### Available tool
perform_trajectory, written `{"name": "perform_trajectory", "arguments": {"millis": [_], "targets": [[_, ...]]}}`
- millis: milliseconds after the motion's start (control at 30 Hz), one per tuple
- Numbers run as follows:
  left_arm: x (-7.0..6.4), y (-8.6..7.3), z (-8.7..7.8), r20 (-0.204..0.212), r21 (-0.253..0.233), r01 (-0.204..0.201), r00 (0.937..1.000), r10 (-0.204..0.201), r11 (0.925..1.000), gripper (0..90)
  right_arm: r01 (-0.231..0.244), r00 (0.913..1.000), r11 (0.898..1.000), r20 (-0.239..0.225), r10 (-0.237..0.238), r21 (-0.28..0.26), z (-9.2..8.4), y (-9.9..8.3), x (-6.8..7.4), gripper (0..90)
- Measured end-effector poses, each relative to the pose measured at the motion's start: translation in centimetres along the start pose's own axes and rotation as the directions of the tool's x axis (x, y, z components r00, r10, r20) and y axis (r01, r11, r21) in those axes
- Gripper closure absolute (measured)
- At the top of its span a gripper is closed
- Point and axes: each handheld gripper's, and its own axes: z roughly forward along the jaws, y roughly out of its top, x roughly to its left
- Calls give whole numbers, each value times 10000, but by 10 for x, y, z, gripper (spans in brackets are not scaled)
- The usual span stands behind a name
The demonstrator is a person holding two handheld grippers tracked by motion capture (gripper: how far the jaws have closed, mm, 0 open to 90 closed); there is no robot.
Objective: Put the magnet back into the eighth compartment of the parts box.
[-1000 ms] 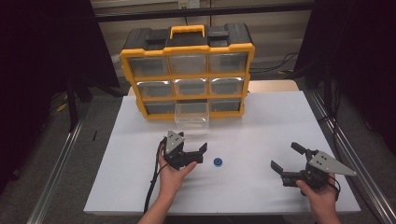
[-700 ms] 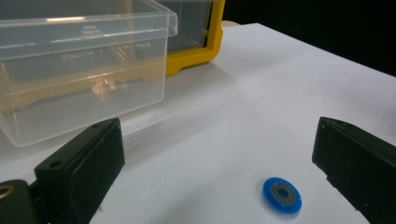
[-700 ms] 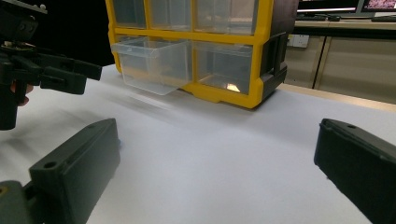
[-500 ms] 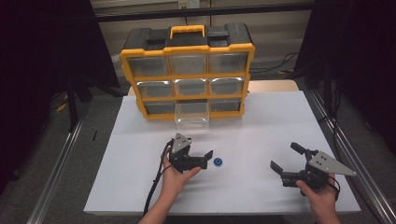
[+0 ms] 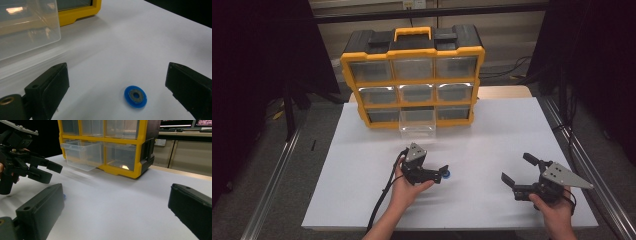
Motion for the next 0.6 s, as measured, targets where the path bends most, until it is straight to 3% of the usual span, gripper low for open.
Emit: {"name": "perform_trajectory", "arguments": {"millis": [133, 200, 267, 500, 600], "targets": [[0, 4, 2, 265, 323, 113, 9996, -122, 9994, 80, 11, 10000, 10000, -29, -11, 7, 0, 0, 0, 0], [-2, 6, 4, 386, 628, -40, 9993, 15, 9980, 101, -15, 10000, 10000, -42, 15, 25, 0, 0, 0, 0], [-5, 8, 6, 464, 1000, -452, 9981, 407, 9940, 133, -1, 10000, 10000, -11, 1, 20, 1, 0, 0, 0], [-5, 6, 10, 717, 1325, -544, 9964, 452, 9897, 297, 34, 10000, 10000, -24, -34, -6, 0, 0, 0, 0], [-6, 6, 11, 831, 1247, -439, 9960, 336, 9912, 356, 26, 10000, 10000, -13, -26, 11, 0, 0, 0, 0]]}}
